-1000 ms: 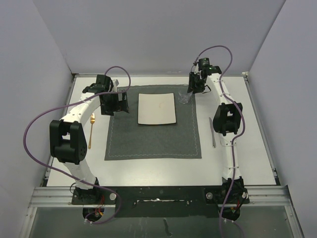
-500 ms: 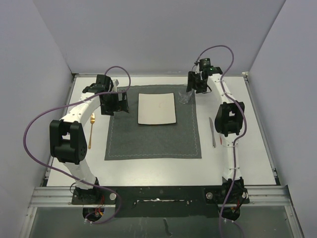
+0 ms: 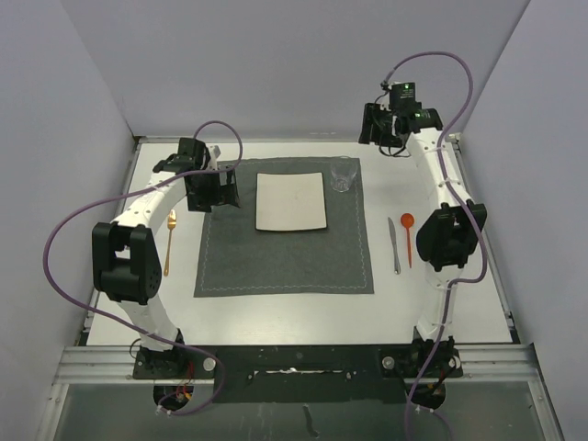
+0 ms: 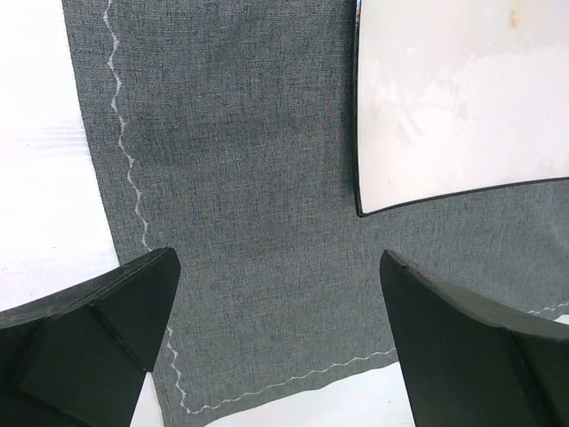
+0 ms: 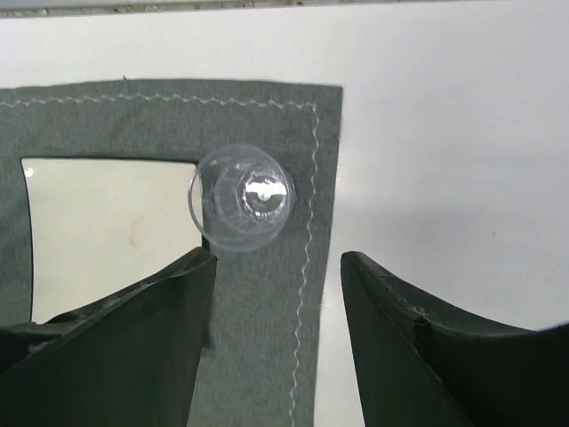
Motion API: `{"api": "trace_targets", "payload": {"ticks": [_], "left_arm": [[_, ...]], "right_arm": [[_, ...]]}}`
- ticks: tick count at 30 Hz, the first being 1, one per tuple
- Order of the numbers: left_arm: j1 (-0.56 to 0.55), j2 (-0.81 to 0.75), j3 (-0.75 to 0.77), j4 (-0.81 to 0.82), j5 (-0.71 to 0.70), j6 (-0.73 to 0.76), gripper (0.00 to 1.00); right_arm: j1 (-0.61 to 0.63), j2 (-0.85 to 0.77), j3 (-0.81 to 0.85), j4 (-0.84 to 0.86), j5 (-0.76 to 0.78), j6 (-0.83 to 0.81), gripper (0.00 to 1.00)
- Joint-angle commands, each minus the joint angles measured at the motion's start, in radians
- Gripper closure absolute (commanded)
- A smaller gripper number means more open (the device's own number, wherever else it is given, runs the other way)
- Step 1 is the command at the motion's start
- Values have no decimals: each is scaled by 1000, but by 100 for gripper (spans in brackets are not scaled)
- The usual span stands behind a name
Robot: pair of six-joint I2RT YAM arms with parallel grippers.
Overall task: Set the dinner table for one person
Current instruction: Place the cup on the napkin, then pick up the spoon from the center of the board.
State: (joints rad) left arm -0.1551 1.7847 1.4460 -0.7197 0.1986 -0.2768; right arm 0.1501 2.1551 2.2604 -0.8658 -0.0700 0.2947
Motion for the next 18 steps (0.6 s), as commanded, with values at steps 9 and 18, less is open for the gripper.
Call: {"api": "trace_targets", "payload": {"ticks": [9, 18], "left_arm": [[1, -22, 1, 49, 46, -6, 2], [-18, -55, -4, 46, 67, -11, 2]], "right_arm": [[-30, -242, -398, -146, 211, 40, 42], [-108, -402, -741, -139, 236, 56, 49]]}}
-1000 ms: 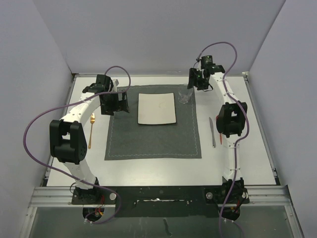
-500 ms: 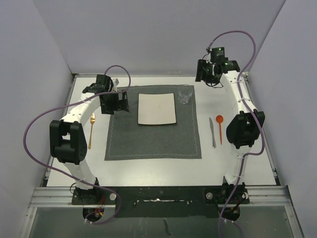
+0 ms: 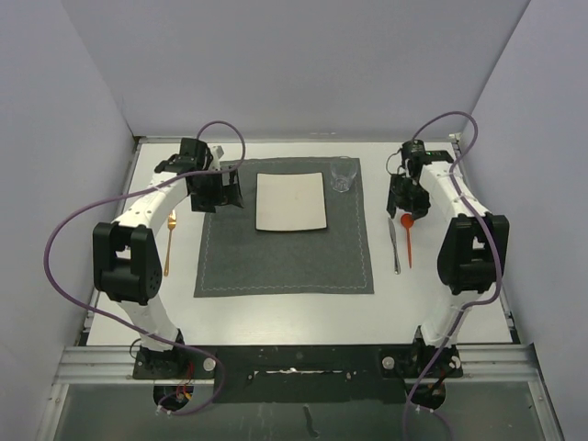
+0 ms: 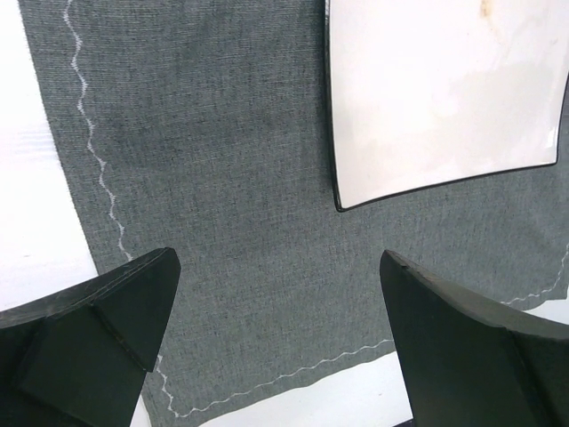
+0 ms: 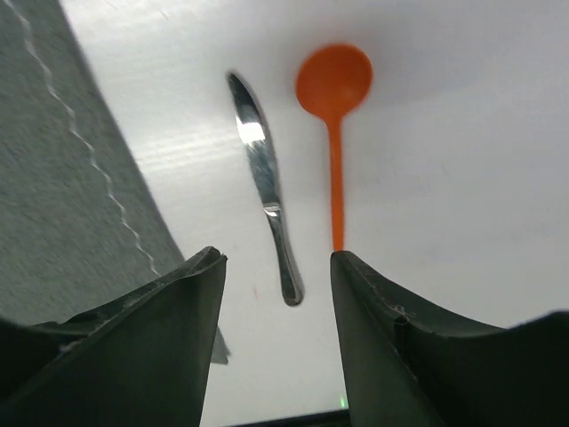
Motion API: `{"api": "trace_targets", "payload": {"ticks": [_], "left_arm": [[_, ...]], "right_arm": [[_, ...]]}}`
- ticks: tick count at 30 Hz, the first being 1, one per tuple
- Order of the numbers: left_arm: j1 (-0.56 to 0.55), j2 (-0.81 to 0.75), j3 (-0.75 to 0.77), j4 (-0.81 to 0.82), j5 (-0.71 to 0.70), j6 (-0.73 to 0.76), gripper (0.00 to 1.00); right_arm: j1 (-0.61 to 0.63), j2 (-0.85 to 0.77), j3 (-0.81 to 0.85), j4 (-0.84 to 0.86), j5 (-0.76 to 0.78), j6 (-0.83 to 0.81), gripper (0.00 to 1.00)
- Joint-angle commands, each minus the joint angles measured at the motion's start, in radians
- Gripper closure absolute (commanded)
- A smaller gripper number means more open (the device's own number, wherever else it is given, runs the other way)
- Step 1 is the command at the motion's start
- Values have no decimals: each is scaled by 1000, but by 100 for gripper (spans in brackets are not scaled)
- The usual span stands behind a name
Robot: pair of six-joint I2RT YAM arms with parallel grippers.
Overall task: Set the dinner table for one person
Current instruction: Pick up the spoon from the center of the board.
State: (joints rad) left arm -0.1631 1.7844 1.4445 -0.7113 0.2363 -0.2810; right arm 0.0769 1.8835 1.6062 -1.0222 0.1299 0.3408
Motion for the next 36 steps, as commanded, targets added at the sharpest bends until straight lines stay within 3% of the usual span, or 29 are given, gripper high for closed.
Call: {"api": "trace_targets", "payload": {"ticks": [1, 8, 12, 17, 23, 30, 36], "left_arm": [[-11, -56, -3, 35, 31, -7, 2], [-15, -64, -3, 35, 44, -7, 2], [-15, -68, -6, 35, 42, -7, 2], [-16, -66, -6, 35, 44, -7, 2], [-16, -55, -2, 35, 52, -7, 2], [-17, -41, 1, 36, 67, -9, 2], [-19, -33, 2, 36, 75, -5, 2]], "right_arm": [[-42, -148, -120, 29, 29, 2, 49], [-90, -196, -241, 94, -23, -46, 52], [-103, -186, -283, 131, -57, -58, 67], [-106, -143, -290, 156, -60, -50, 69], [-108, -116, -294, 220, -107, -87, 68], [-110, -105, -338, 312, -129, -139, 51], [-142, -98, -375, 385, -165, -164, 49]]}}
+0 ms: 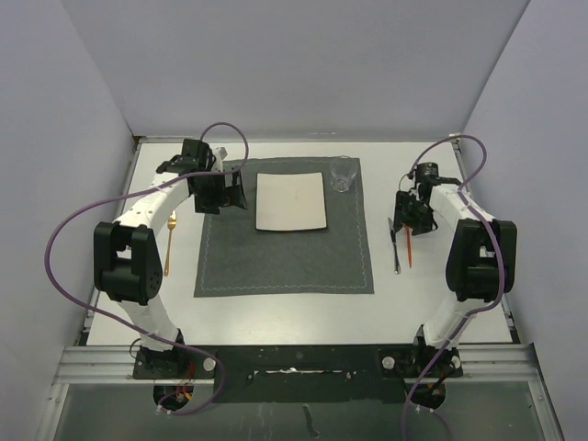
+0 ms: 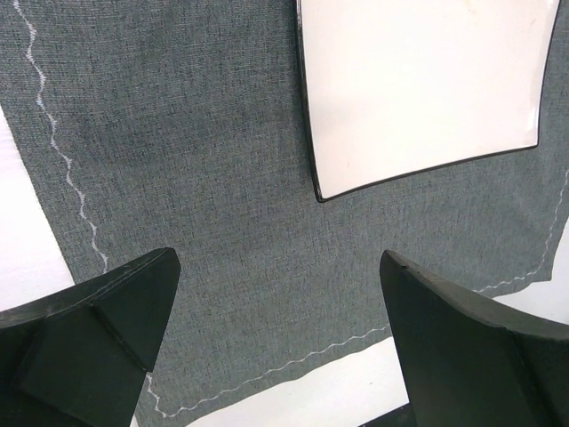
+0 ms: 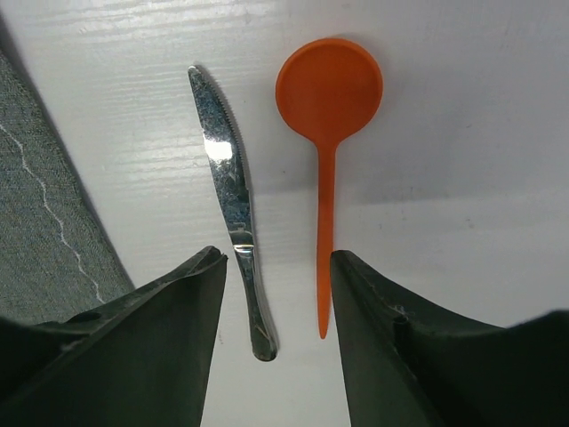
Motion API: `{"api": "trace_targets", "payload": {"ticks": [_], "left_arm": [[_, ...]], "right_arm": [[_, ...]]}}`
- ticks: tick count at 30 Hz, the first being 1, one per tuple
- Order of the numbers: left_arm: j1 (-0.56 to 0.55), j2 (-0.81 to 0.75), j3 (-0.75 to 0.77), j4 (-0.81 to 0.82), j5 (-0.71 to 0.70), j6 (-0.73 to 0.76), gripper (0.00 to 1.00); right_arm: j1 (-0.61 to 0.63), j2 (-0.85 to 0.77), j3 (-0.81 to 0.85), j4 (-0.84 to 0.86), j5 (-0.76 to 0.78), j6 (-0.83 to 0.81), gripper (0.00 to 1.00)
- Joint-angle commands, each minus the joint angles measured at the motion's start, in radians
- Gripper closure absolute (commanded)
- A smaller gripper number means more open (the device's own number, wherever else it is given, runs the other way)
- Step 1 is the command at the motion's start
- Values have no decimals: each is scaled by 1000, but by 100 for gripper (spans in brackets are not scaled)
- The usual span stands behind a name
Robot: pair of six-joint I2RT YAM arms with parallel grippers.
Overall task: Set the dinner table for one person
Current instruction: Pick up the spoon from the center of the board.
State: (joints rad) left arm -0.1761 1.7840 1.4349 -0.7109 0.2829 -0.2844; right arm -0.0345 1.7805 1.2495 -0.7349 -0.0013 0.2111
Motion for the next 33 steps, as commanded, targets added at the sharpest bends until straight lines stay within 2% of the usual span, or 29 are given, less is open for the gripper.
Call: {"api": "trace_targets", "payload": {"ticks": [1, 8, 33], "left_arm": [[-6, -33, 11, 36, 31, -2, 2], [-8, -32, 9, 35, 33, -2, 2], [-14, -41, 2, 41, 31, -3, 2]], "right_arm": [[-40, 6, -24, 111, -46, -37, 49], [-114, 15, -54, 172, -114, -52, 46], [-110, 16, -79, 186, -137, -84, 47]]}}
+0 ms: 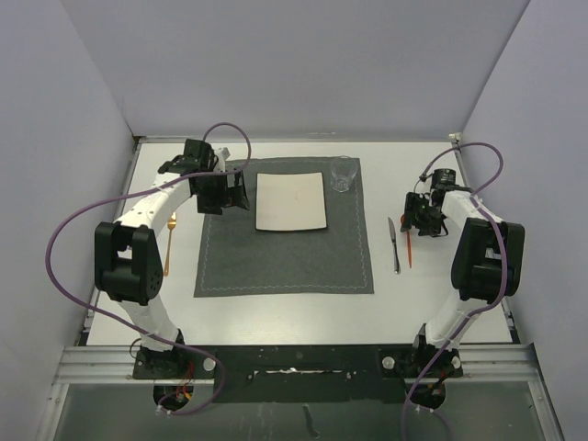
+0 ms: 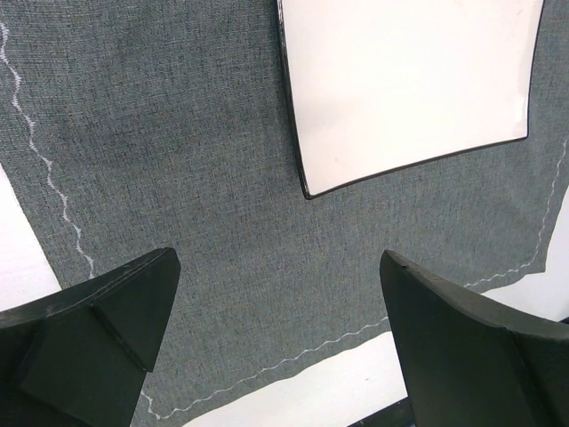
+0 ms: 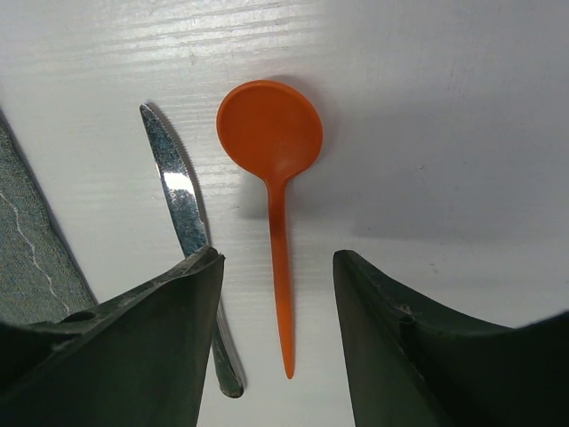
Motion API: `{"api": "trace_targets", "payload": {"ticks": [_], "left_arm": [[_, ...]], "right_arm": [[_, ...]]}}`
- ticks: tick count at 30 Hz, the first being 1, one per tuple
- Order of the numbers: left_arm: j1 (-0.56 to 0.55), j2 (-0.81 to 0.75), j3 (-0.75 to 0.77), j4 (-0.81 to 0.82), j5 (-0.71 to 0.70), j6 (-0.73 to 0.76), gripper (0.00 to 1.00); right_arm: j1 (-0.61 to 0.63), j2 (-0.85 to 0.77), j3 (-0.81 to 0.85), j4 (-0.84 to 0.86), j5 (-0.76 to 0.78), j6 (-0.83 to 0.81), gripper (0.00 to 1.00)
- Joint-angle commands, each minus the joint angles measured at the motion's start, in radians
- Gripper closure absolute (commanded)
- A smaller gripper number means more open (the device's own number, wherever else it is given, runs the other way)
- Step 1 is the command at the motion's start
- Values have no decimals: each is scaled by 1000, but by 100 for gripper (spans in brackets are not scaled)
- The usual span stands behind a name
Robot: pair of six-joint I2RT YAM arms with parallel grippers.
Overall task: Set the dinner table for one person
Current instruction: Pick up the spoon from the center of the board.
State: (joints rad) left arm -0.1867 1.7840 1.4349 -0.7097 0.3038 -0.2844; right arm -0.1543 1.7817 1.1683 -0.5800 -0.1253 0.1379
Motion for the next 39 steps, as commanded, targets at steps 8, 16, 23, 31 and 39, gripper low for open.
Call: {"api": "trace_targets", "payload": {"ticks": [8, 16, 23, 31, 39], "left_arm": [[-3, -38, 8, 38, 12, -2, 2], [-3, -37, 7, 38, 11, -2, 2], [-3, -31, 10, 37, 9, -1, 2], [-3, -26, 13, 35, 12, -1, 2], [-3, -23, 15, 35, 11, -1, 2]], "right_arm": [[14, 36, 10, 33, -15, -10, 48], [56, 79, 26, 18, 36, -15, 50], [58, 97, 39, 7, 58, -13, 54], [59, 109, 58, -20, 101, -6, 56], [58, 135, 79, -53, 169, 5, 77]]}}
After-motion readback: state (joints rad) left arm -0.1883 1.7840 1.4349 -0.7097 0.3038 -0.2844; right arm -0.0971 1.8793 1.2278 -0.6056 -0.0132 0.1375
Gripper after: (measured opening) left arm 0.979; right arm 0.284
